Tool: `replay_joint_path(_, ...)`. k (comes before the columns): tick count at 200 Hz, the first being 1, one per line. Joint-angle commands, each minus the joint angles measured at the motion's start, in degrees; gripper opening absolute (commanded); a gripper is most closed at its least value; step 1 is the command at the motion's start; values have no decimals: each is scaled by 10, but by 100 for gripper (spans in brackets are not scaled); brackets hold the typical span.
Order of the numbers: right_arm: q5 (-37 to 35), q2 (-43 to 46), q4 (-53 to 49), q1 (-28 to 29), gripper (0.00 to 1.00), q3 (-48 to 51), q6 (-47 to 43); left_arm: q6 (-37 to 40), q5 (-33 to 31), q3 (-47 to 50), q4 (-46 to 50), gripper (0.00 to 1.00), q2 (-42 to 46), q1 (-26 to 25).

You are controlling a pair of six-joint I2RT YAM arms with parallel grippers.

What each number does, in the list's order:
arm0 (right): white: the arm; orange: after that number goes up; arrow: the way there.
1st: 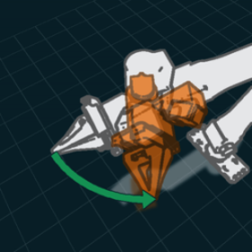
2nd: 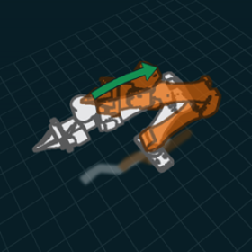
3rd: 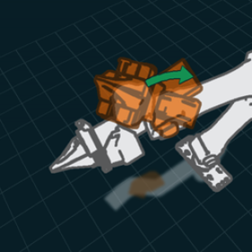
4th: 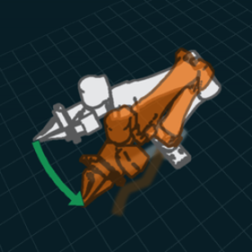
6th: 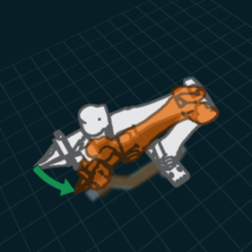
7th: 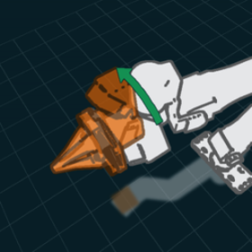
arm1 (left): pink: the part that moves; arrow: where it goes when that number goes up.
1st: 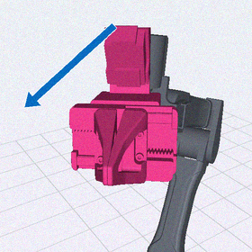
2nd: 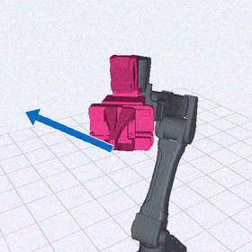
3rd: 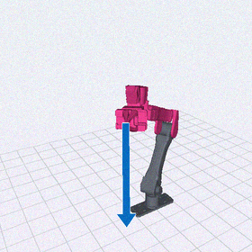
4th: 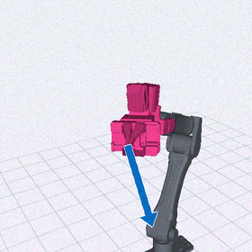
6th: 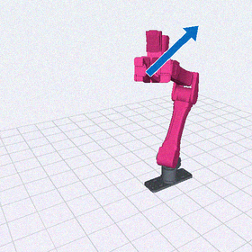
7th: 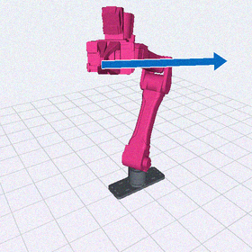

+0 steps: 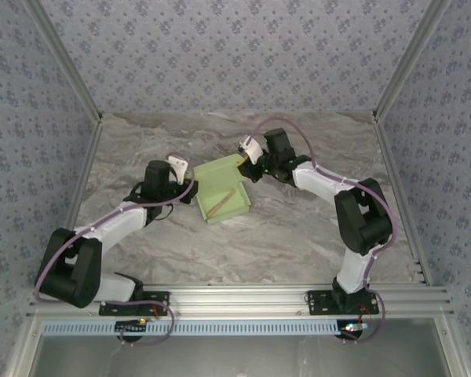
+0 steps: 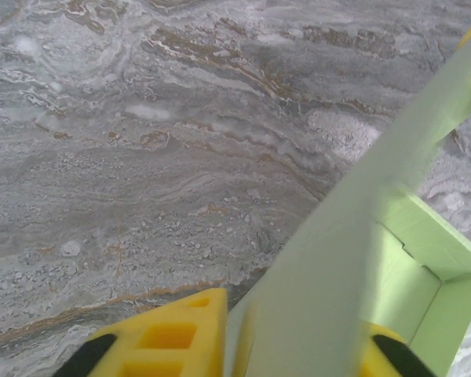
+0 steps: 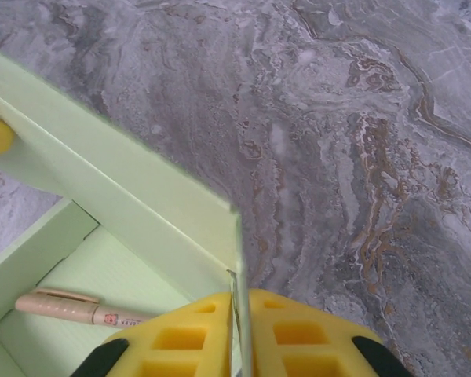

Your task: Fold the paper box

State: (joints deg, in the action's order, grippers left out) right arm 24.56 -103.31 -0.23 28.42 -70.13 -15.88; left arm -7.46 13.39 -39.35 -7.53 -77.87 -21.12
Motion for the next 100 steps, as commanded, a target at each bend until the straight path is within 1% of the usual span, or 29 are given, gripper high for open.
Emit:
replay_joint_path(1, -70, -1, -1, 15, 11, -2, 17, 4, 10, -28, 1, 14, -11, -6)
replay_joint_path(11, -105, 1, 0, 22, 10, 0, 32, 0, 6, -30, 3, 14, -10, -7)
replay_joint_path(28, -177, 5, -5, 37, 9, -1, 63, -12, -18, -32, 6, 10, -9, -11)
replay_joint_path(44, -242, 10, -14, 54, 9, -3, 101, -32, -45, -33, 2, 9, -8, -16)
replay_joint_path(67, -358, 9, -33, 92, 9, -13, 168, -68, -88, -37, -10, 8, -11, -27)
replay_joint_path(82, -409, 8, -43, 109, 9, -18, 209, -92, -129, -43, -10, 8, -14, -38)
replay_joint_path(100, -452, 7, -44, 126, 9, -19, 238, -122, -172, -51, -7, 8, -19, -48)
